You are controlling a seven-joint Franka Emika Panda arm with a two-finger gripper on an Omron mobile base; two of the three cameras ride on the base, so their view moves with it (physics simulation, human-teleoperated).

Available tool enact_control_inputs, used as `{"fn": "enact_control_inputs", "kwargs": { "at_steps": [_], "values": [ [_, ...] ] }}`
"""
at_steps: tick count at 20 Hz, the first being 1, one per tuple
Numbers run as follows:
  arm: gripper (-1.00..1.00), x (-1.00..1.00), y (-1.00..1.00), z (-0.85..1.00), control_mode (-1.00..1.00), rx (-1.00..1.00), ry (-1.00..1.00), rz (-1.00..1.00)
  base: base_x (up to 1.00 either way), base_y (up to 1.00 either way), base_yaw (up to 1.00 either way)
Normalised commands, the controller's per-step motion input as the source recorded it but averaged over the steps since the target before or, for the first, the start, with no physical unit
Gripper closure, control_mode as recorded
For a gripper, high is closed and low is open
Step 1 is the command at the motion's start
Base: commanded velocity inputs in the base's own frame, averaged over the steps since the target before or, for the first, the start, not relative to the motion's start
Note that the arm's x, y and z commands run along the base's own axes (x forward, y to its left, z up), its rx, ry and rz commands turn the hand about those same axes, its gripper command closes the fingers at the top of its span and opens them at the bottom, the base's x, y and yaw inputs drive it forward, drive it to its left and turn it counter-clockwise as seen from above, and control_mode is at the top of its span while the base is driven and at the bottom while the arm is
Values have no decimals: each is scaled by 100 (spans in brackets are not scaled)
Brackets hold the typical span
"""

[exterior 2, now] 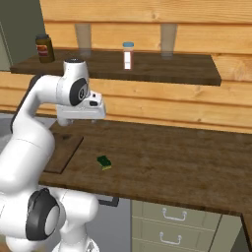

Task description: Pick up the sponge from the counter and clean the cutting board by briefly scrubbing or pressing down on the cutting board. Once finished, release the sponge.

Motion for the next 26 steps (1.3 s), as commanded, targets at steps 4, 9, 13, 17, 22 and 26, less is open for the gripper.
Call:
{"fn": "enact_control_inputs", "kwargs": {
  "at_steps": [4,9,13,17,22,26],
  "values": [
    [-100,-11,-12,-24,-100,0,0,16,0,0,0],
    [-100,-1,-1,-20,-100,0,6,22,0,0,0],
    [-100,0,0,-5,-100,0,2,8,0,0,0],
    [-100,8,0,-31,-100,0,9,6,0,0,0],
    [-100,17,-1,-41,-100,0,8,1,0,0,0],
    [-100,18,-8,-28,-100,0,5,0,0,0,0]
  ]
}}
